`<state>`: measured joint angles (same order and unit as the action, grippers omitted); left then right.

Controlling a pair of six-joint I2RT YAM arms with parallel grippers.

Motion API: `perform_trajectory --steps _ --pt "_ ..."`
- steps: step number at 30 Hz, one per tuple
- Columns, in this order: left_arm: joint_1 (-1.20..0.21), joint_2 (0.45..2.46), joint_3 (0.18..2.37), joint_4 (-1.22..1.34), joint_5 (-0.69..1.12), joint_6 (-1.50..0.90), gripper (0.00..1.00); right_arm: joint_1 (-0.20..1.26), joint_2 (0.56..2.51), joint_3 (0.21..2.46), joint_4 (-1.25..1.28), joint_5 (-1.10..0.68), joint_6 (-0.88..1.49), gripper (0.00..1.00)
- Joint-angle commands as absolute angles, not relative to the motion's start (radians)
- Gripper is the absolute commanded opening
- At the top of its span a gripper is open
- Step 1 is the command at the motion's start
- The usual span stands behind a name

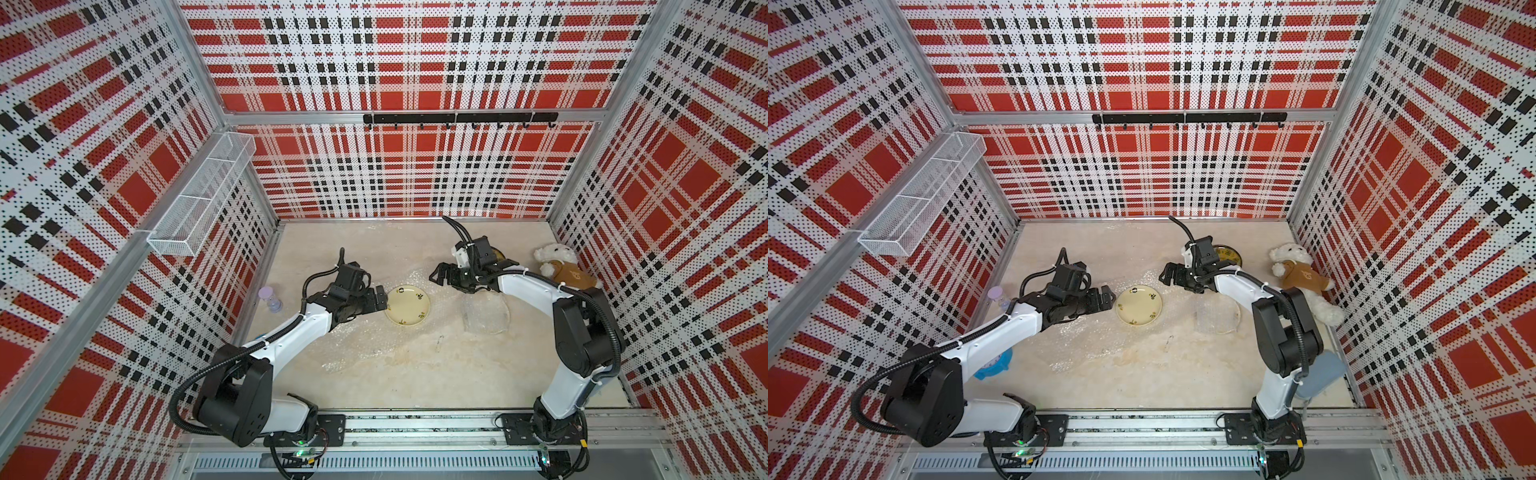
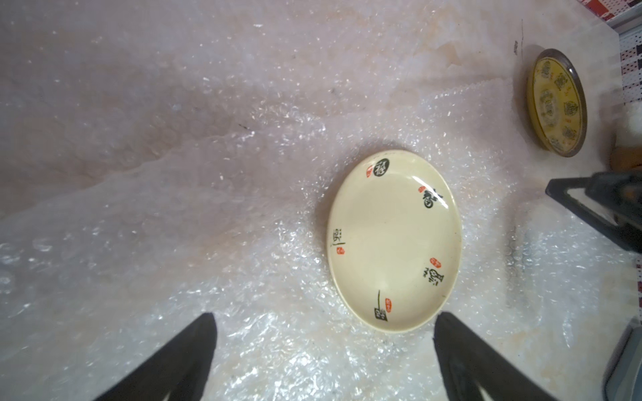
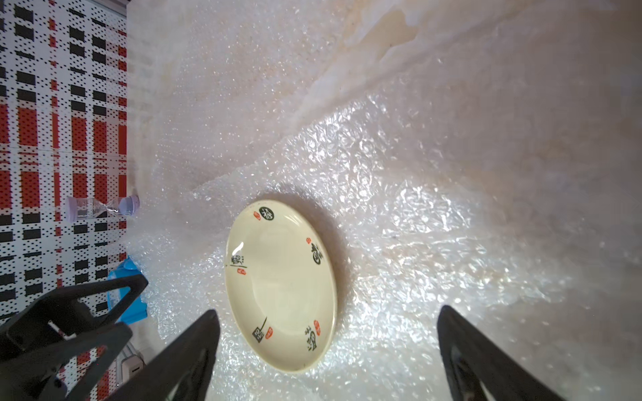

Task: Unpack dinner plates from bubble wrap
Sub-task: Unwrap the bubble wrap at the center of the board.

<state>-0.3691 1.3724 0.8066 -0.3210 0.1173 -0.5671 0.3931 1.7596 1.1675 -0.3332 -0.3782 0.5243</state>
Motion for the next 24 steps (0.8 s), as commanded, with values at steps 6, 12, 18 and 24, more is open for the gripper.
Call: perform_trajectory --steps 6,12,18,24 --pt "-0.2 1.365 0.768 -0.243 0.244 -0.584 0.99 0.397 1.648 1.001 -0.299 -0.384 0.543 0.98" --pt "-0.114 1.41 0.743 -0.182 0.296 -0.591 0.99 0.397 1.61 0.941 -0.284 -0.367 0.557 0.98" --pt "-0.057 1.47 0.731 -0.108 0.314 -0.611 0.99 0.397 1.6 0.915 -0.27 -0.361 0.563 0.98" --pt "-0.038 1.504 0.739 -0.101 0.289 -0.591 0.99 0.397 1.591 0.893 -0.264 -0.352 0.561 0.98"
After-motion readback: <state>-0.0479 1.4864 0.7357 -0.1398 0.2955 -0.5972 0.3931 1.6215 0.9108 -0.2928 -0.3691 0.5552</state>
